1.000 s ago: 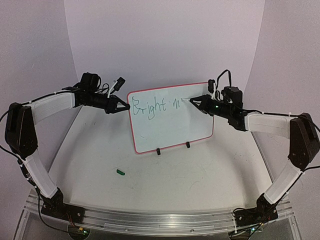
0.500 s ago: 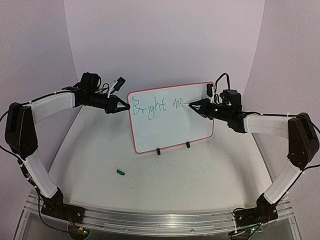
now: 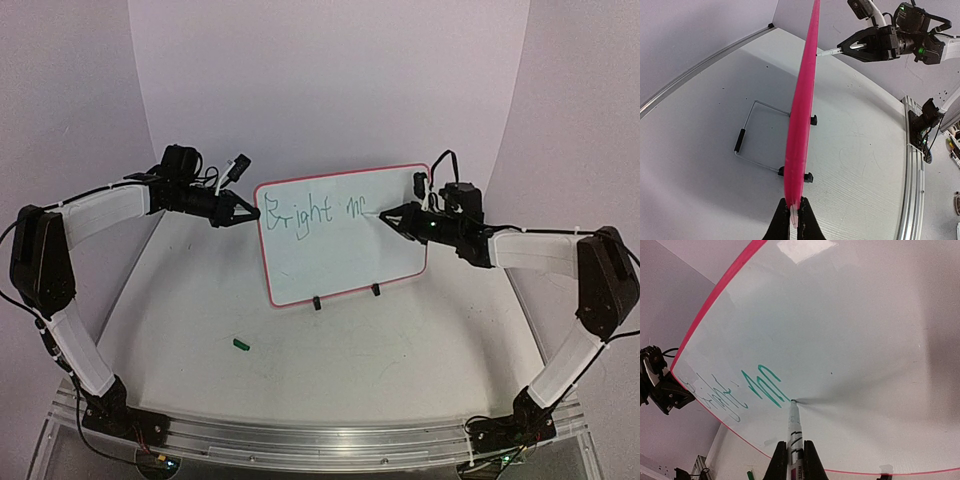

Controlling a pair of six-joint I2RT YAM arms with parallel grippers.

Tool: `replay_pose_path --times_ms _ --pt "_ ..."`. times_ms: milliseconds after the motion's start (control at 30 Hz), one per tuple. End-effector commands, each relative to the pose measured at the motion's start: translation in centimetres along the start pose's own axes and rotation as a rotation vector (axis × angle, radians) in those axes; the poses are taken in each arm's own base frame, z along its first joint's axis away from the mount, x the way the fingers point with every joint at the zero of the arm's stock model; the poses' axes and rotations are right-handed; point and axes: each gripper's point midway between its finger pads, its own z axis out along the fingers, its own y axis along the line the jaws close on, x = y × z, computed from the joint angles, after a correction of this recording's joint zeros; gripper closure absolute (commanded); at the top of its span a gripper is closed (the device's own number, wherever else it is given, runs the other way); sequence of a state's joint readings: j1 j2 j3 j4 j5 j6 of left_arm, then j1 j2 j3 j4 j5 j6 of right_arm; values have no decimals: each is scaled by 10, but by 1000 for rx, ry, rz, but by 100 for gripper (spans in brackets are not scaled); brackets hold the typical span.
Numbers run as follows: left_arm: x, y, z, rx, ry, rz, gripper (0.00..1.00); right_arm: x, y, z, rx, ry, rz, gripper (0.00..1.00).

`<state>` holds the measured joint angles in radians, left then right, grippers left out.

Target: Write a sentence on the whiteboard

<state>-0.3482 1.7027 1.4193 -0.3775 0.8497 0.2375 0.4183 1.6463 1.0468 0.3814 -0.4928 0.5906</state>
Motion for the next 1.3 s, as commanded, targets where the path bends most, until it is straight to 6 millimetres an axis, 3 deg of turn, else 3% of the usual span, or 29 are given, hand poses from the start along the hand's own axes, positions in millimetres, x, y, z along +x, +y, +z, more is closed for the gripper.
replay_pose_path --times_ms 0,1000,1267 --pt "-6 -14 -3 14 11 19 100 -44 28 -13 -34 -112 -62 100" --pt "-8 -15 -5 11 8 23 100 -54 37 -17 -45 -134 -75 100" --pt "-7 -14 -4 8 11 23 100 -49 53 -25 -112 -104 -99 100"
